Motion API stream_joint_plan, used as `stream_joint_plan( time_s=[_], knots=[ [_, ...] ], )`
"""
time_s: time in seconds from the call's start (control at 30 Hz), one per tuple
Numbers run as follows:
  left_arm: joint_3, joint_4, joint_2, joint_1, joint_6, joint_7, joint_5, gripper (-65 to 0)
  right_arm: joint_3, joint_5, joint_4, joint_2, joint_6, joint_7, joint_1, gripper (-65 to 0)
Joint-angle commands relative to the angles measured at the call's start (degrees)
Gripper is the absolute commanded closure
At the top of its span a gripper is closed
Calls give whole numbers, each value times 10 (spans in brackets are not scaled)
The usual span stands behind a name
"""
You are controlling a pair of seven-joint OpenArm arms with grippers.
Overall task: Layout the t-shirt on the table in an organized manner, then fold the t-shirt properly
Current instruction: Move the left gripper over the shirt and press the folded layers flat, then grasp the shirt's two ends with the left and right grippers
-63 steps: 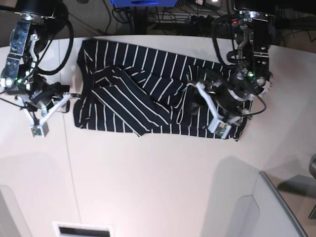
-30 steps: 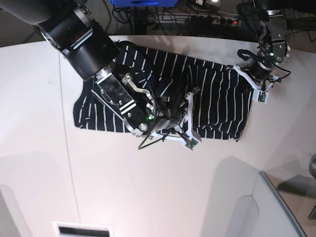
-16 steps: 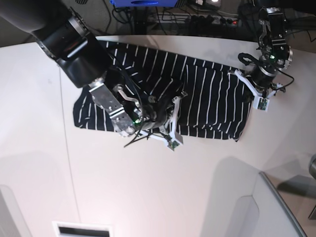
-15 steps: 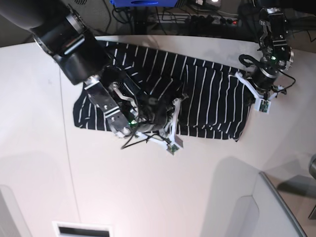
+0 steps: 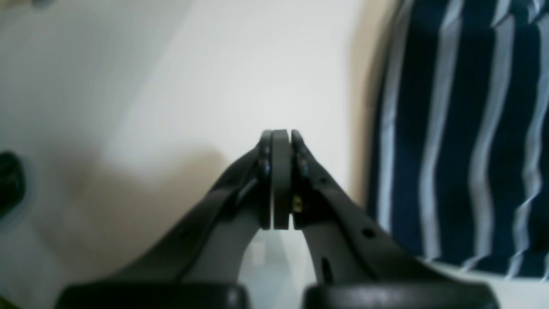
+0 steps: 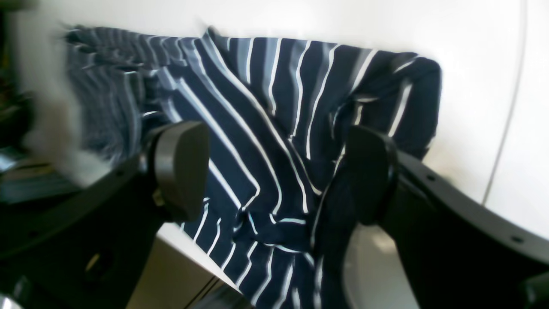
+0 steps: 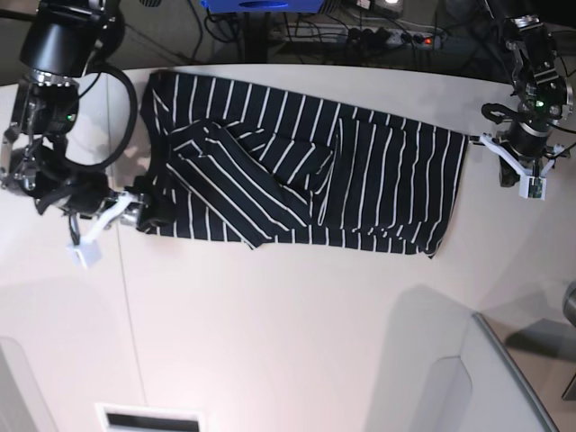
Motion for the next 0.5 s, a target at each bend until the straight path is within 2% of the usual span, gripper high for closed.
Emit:
stream_joint_plan(
  time_s=[0.0,0.07,0.17,0.27,0.4,0.47],
  knots=[
    [-2,5,-10,-6,4,-14,-19,0,13,11,-27,21,15,-3,4,-467],
    [-2,-1,-28,-3,4,-14,-61,0,17,29,-92,47,41,3,13,-467],
    [-2,-18,-56,1,4,-14,-118,0,17,30,-141,72,48,5,14,-467],
    [-2,-47,-72,-3,4,-15,-132,0,17,31,-147,74,49,5,10,-468],
    [-2,-82,-76,-14,4,-16,-132,0,16,29,-175,61,90,4,14,-468],
    [-2,-99,-76,-28,4,-16,-132,0,16,29,-194,57,93,11,15,-467]
  ],
)
